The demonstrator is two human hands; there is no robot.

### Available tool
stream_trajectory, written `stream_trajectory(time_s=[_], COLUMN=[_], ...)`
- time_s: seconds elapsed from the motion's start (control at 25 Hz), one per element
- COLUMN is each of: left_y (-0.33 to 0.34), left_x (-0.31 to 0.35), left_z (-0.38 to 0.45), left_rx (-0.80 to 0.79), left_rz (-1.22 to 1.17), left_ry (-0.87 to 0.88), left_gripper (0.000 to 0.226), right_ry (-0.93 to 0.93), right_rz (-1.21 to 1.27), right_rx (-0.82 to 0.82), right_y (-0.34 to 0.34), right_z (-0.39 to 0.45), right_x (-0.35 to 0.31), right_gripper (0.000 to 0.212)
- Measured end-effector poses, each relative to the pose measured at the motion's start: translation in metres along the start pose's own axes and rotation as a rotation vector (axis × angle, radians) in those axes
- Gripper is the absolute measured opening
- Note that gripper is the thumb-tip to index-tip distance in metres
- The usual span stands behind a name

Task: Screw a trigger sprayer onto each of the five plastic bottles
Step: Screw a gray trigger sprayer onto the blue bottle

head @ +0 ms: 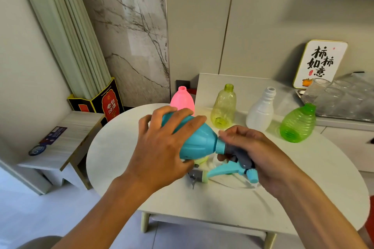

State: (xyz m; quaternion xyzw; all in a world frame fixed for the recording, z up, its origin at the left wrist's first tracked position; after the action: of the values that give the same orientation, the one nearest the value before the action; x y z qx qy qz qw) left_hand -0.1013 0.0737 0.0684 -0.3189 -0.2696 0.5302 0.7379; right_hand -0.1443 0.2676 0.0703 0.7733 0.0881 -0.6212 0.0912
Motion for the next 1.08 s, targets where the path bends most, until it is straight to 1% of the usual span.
stream_trajectory(time_s=[0.04, 0.08, 0.16, 0.24, 0.28, 0.32, 0.36, 0.4, 0.48, 0.52, 0.56, 0.6, 0.68, 0.72, 0.76, 0.8, 0.84, 0.96, 1.08], left_y=[-0.002, -0.004, -0.003, 0.0, 0.001, 0.003, 0.006, 0.009, 0.014, 0.016, 0.017, 0.017, 0.011, 0.008, 0.006, 0.006, 0.007, 0.012, 0.012], left_x=[0.0, 0.002, 0.007, 0.013, 0.016, 0.018, 0.019, 0.02, 0.025, 0.029, 0.033, 0.037, 0.039, 0.037, 0.035, 0.034, 0.034, 0.034, 0.032], left_z=[0.001, 0.003, 0.005, 0.004, 0.003, 0.002, 0.001, 0.0, -0.003, -0.005, -0.007, -0.008, -0.009, -0.009, -0.009, -0.009, -0.009, -0.009, -0.011], left_rx=[-0.046, -0.117, -0.297, -0.491, -0.562, -0.601, -0.603, -0.566, -0.458, -0.43, -0.433, -0.468, -0.607, -0.677, -0.723, -0.73, -0.705, -0.579, -0.515], left_rz=[-0.165, -0.392, -0.857, -1.102, -1.181, -1.23, -1.256, -1.244, -1.128, -1.087, -1.088, -1.135, -1.295, -1.373, -1.428, -1.444, -1.433, -1.333, -1.307], left_ry=[-0.102, -0.238, -0.458, -0.548, -0.564, -0.587, -0.62, -0.65, -0.661, -0.662, -0.668, -0.673, -0.679, -0.677, -0.68, -0.69, -0.708, -0.765, -0.758], left_gripper=[0.081, 0.081, 0.075, 0.066, 0.062, 0.058, 0.055, 0.056, 0.066, 0.069, 0.069, 0.067, 0.063, 0.061, 0.061, 0.062, 0.065, 0.075, 0.075], right_ry=[-0.002, -0.03, -0.17, -0.247, -0.249, -0.257, -0.267, -0.269, -0.245, -0.233, -0.222, -0.208, -0.195, -0.197, -0.199, -0.197, -0.191, -0.186, -0.201], right_rz=[0.119, 0.239, 0.33, 0.352, 0.377, 0.404, 0.437, 0.46, 0.436, 0.413, 0.398, 0.395, 0.432, 0.461, 0.489, 0.507, 0.511, 0.474, 0.45], right_rx=[-0.018, -0.045, -0.116, -0.224, -0.266, -0.274, -0.249, -0.183, -0.02, 0.015, -0.011, -0.088, -0.288, -0.363, -0.41, -0.428, -0.419, -0.313, -0.24], right_y=[-0.004, -0.008, -0.011, -0.006, -0.002, 0.002, 0.005, 0.007, 0.011, 0.011, 0.011, 0.01, 0.007, 0.005, 0.004, 0.004, 0.005, 0.009, 0.013], right_z=[0.002, 0.003, 0.006, 0.004, 0.002, 0.002, 0.002, 0.003, 0.005, 0.008, 0.008, 0.007, 0.003, 0.003, 0.002, 0.002, 0.003, 0.005, 0.003], right_x=[-0.002, -0.004, -0.005, -0.002, 0.001, 0.002, 0.005, 0.006, 0.008, 0.01, 0.011, 0.011, 0.008, 0.008, 0.007, 0.008, 0.009, 0.008, 0.007], right_gripper=[0.034, 0.039, 0.048, 0.06, 0.062, 0.06, 0.052, 0.045, 0.037, 0.036, 0.036, 0.037, 0.044, 0.046, 0.047, 0.046, 0.044, 0.041, 0.043])
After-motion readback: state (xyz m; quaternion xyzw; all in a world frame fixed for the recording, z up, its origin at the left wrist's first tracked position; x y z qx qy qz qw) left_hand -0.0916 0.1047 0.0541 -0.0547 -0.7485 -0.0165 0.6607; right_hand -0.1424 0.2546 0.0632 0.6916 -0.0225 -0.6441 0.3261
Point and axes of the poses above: each hand's wrist, its own z-axis towards the middle knuckle, its own y-axis out of the palm, x = y × z, the point moved 2 cm from there along z, towards the middle knuckle, and after that the axes turned 8 degrees about x, right-handed, at the moved point
